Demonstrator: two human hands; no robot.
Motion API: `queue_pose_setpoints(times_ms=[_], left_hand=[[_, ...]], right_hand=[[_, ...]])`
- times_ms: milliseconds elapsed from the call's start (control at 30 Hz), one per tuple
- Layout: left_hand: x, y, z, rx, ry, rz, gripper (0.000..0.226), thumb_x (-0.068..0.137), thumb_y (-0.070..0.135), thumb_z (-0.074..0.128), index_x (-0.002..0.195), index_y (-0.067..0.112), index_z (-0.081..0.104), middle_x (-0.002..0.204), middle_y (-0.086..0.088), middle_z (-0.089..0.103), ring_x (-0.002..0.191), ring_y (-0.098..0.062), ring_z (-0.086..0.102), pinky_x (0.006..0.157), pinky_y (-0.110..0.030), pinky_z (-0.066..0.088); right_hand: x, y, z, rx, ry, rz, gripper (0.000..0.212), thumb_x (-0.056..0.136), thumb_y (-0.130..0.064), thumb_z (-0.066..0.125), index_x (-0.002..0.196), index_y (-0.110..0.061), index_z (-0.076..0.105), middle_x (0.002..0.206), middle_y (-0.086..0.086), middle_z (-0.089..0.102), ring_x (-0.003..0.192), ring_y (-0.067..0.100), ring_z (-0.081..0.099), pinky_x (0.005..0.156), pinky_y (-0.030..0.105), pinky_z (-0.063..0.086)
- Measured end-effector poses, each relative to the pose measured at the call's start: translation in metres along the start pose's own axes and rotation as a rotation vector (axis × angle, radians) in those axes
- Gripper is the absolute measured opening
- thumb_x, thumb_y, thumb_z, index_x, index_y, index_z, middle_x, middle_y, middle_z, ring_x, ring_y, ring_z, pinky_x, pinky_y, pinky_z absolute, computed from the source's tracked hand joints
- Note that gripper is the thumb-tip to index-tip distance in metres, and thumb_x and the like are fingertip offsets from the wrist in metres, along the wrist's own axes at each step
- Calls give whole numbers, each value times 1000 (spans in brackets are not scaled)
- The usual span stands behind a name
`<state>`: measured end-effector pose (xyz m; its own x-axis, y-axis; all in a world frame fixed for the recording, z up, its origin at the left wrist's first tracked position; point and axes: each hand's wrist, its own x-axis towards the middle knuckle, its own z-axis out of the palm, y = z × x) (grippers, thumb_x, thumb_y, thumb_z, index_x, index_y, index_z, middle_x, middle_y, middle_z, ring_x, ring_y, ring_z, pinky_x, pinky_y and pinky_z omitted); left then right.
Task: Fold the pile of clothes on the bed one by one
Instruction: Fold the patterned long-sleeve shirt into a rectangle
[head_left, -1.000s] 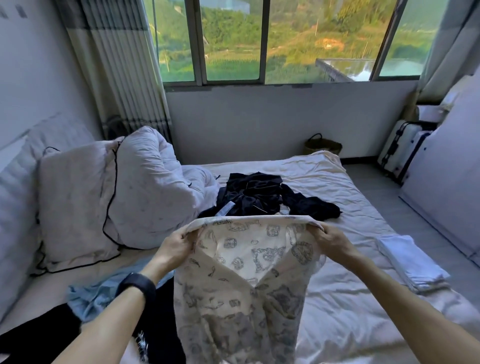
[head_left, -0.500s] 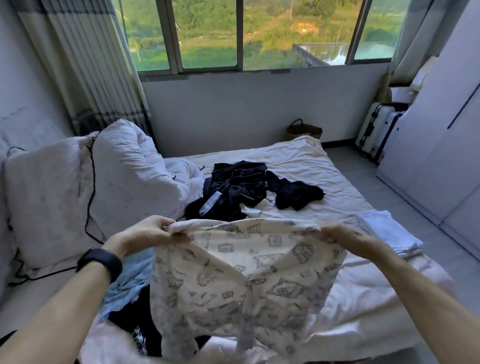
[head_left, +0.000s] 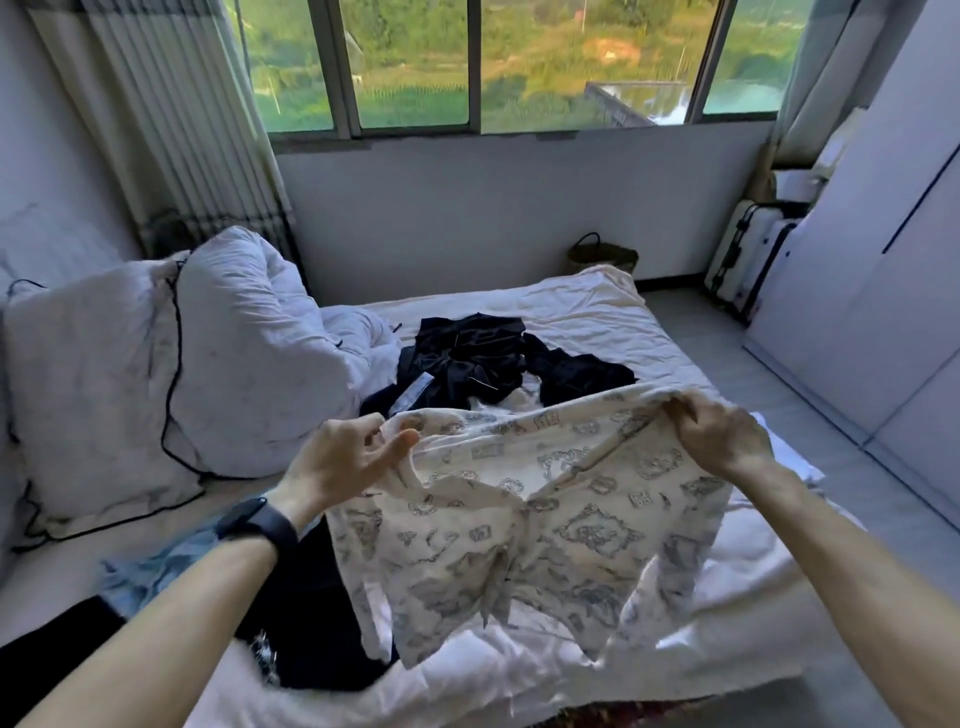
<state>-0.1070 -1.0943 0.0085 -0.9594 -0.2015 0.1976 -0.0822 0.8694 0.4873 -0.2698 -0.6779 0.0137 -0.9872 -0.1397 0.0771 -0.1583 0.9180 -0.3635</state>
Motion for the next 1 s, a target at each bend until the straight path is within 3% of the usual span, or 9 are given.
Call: queue_pose_setpoints(times_ms=[100,200,267,400,500,600,733,833,1000], left_hand=[[1,26,-14,-281,-339,-251,65,81,79,54,58,19,60,58,12,55,55,-5,52,55,-22,38],[-5,26,-16,-641,-631,-318,31,90,38,74,101,10,79,105,-8,76,97,-19,70,90,-31,54],[-10,26,-14,-640,-576,-336,36,78,30,83,102,3,77,103,-6,75,94,-19,67,87,-26,52],[-10,49,-7,-32,-319,-337,35,76,46,82,75,12,73,56,15,55,56,-3,46,52,-16,32],[-14,68,3,114,-271,-362,28,83,51,75,72,25,73,63,15,65,66,0,58,58,-15,39],[-23,78,19,-124,-221,-406,46,72,62,77,83,18,73,84,4,73,83,-11,66,74,-24,47],[-34,95,23,-427,-268,-410,80,38,64,92,83,3,66,73,3,68,69,-6,59,68,-22,43],[-37,110,26,-180,-402,-380,46,50,42,93,84,18,73,74,5,74,64,-4,62,67,-22,45],[-37,117,38,225,-160,-334,8,78,28,82,81,28,75,79,6,73,79,-13,69,68,-22,49]], right_hand=[[7,6,-11,194,-71,-45,51,87,-47,35,107,-16,69,118,14,68,107,33,57,86,41,42],[9,16,-25,224,-125,-161,63,82,-47,31,102,1,67,109,17,64,103,26,50,79,36,30],[11,32,-29,183,-143,-216,64,85,-42,26,102,6,65,109,18,64,108,31,51,78,36,29],[19,64,-30,239,-121,-277,34,106,-26,43,90,-4,62,94,7,56,97,32,54,74,33,28],[26,84,-32,227,-86,-407,36,101,-33,57,67,-23,50,78,0,50,73,20,50,66,31,32],[26,104,-34,152,-61,-502,44,93,-44,62,58,-36,37,69,-9,47,64,18,50,64,34,38],[34,122,-46,180,-69,-463,48,91,-42,69,55,-33,39,59,-10,48,58,19,49,59,37,40],[42,130,-51,303,-120,-365,40,92,-38,71,60,-21,52,60,-3,54,58,15,48,57,30,39],[49,150,-42,308,-115,-419,43,91,-9,73,63,-31,49,59,-6,49,60,7,48,57,26,35]])
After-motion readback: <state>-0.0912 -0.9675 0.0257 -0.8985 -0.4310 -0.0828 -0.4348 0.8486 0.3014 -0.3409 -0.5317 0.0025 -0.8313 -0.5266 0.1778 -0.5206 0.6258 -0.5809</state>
